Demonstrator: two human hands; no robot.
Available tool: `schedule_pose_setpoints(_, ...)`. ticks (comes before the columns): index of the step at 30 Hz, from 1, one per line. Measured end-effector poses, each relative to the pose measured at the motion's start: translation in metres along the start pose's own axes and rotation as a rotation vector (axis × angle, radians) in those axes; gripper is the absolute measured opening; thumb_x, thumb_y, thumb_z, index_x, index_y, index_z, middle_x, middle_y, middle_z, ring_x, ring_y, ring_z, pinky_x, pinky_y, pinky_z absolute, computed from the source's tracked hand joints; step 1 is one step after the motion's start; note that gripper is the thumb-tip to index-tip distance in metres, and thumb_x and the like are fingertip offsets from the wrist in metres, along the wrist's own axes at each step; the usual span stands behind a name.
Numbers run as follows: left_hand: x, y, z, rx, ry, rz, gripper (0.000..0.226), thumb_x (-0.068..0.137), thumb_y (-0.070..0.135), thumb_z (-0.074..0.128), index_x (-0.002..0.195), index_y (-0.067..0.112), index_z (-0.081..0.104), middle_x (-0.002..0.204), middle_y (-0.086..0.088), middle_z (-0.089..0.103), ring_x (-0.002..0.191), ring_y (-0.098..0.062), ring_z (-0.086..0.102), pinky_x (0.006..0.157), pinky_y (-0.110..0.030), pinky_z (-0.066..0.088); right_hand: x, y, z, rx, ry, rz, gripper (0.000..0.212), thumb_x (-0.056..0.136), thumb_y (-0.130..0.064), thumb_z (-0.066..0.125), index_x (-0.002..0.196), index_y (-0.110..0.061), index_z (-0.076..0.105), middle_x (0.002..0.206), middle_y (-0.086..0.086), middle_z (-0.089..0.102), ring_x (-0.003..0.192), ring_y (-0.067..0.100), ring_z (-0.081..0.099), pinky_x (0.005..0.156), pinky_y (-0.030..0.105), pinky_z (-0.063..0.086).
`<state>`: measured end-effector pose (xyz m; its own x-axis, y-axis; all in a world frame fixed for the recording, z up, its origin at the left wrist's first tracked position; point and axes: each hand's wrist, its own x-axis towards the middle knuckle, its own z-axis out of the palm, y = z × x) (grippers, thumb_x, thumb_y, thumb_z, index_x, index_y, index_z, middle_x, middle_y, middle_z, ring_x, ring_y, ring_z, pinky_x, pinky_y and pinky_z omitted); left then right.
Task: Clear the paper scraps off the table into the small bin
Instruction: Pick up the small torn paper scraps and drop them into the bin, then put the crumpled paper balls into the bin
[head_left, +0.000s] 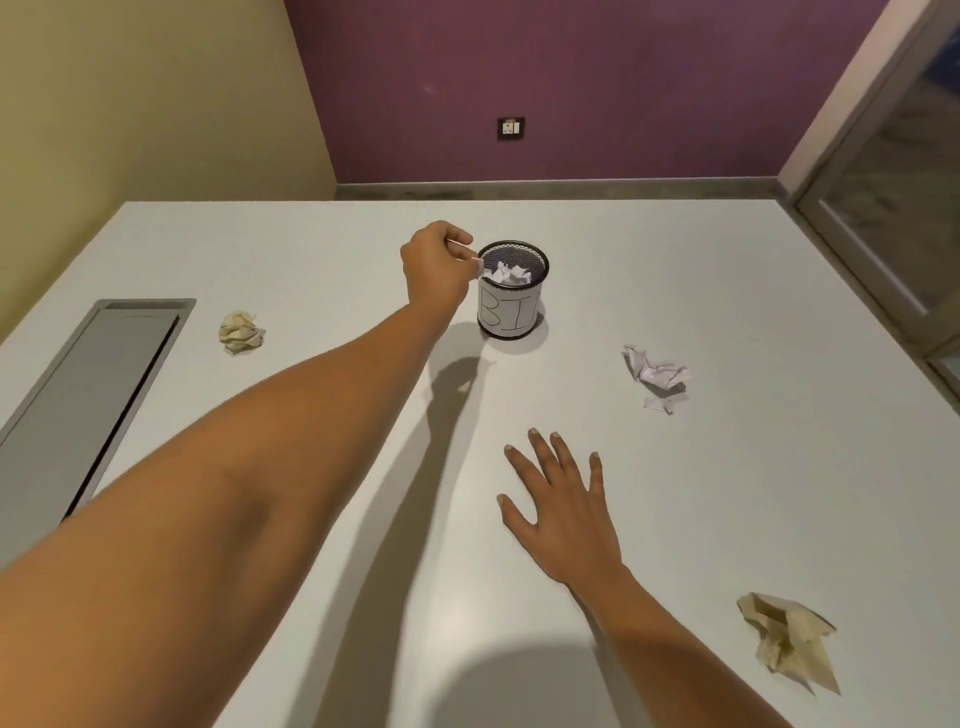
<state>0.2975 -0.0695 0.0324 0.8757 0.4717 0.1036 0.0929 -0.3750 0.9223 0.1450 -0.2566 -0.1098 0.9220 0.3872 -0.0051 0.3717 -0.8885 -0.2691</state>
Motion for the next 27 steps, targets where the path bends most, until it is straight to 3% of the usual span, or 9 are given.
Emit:
schedule_pose_setpoints(5,0.026,0.012,0.031,-0.008,-0.093,-0.061,0.02,0.07,-0.011,0.068,0.082,0.004,0.061,0.061,-0.007,0.061,0.063,-0.024,0.063,0.079,-0.042,0.058,0.001,0.0,0.001,0.004,0.017,0.013,0.058,0.087,-0.059,0.02,0.142,-0.042,0.018,0.157,-0.01,0.011,0.146,0.014,0.005,0.115,0.047,-0.003)
schedule_pose_setpoints(8,0.041,0.015,0.04,-0.011,-0.149,-0.115,0.029,0.069,-0.012,0.069,0.065,0.013,0.054,0.078,-0.018,0.066,0.073,-0.03,0.068,0.081,-0.044,0.057,0.001,0.001,0.001,0.015,0.018,0.014,0.058,0.087,-0.059,0.022,0.142,-0.041,0.019,0.157,-0.009,0.012,0.146,0.015,0.006,0.115,0.047,-0.004)
schedule_pose_setpoints(10,0.047,0.017,0.046,-0.006,-0.21,-0.143,0.022,0.073,-0.009,0.068,0.071,0.01,0.056,0.094,-0.023,0.065,0.08,-0.031,0.068,0.081,-0.043,0.058,0.002,0.001,0.0,0.011,0.017,0.015,0.058,0.087,-0.058,0.022,0.142,-0.041,0.02,0.157,-0.009,0.012,0.146,0.015,0.006,0.115,0.047,-0.003)
schedule_pose_setpoints(13,0.051,0.02,0.051,0.012,-0.297,-0.116,0.01,0.083,0.006,0.064,0.09,0.009,0.057,0.094,-0.013,0.061,0.062,-0.014,0.061,0.059,-0.023,0.056,0.001,0.0,-0.001,0.014,0.03,0.016,0.057,0.087,-0.057,0.026,0.141,-0.04,0.024,0.156,-0.008,0.017,0.145,0.017,0.011,0.115,0.049,-0.001)
schedule_pose_setpoints(15,0.05,0.021,0.048,0.04,-0.29,-0.079,0.007,0.087,0.011,0.06,0.094,0.009,0.061,0.094,-0.009,0.06,0.062,-0.012,0.059,0.054,-0.02,0.052,0.001,-0.001,-0.002,0.013,0.037,0.018,0.056,0.087,-0.057,0.028,0.14,-0.04,0.027,0.155,-0.008,0.02,0.145,0.017,0.014,0.115,0.05,0.002)
schedule_pose_setpoints(17,0.047,0.017,0.043,0.038,-0.229,-0.037,0.011,0.087,0.011,0.057,0.096,0.006,0.063,0.096,-0.01,0.062,0.069,-0.018,0.061,0.06,-0.025,0.052,0.001,-0.001,-0.002,0.005,0.043,0.018,0.056,0.087,-0.057,0.028,0.14,-0.039,0.028,0.155,-0.008,0.021,0.144,0.017,0.016,0.115,0.051,0.006)
schedule_pose_setpoints(21,0.012,-0.008,0.028,0.051,0.007,0.119,0.019,0.087,0.009,0.051,0.102,0.003,0.062,0.106,-0.014,0.067,0.092,-0.026,0.064,0.085,-0.038,0.053,0.0,-0.001,-0.002,0.002,0.028,0.022,0.057,0.087,-0.058,0.023,0.141,-0.039,0.025,0.156,-0.007,0.019,0.145,0.017,0.014,0.115,0.05,0.003)
schedule_pose_setpoints(27,-0.045,-0.073,-0.001,0.32,-0.003,0.275,0.029,0.091,0.013,0.049,0.118,0.003,0.051,0.123,-0.015,0.054,0.114,-0.03,0.05,0.092,-0.035,0.037,0.0,-0.001,-0.001,0.016,0.023,0.018,0.057,0.087,-0.058,0.024,0.141,-0.039,0.026,0.156,-0.007,0.018,0.145,0.017,0.013,0.115,0.051,0.003)
